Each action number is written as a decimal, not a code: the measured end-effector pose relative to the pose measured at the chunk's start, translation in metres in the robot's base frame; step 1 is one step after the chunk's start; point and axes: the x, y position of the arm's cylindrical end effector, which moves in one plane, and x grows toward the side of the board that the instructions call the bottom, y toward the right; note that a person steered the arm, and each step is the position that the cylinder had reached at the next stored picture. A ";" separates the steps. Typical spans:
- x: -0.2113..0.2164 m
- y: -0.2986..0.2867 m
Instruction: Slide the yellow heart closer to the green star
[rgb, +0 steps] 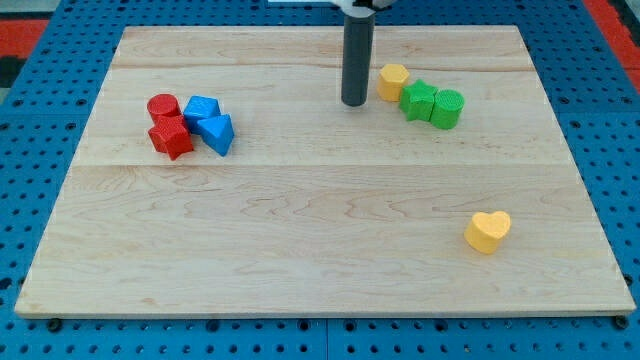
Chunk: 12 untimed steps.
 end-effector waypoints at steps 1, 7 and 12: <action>0.035 -0.027; 0.187 0.098; 0.187 0.126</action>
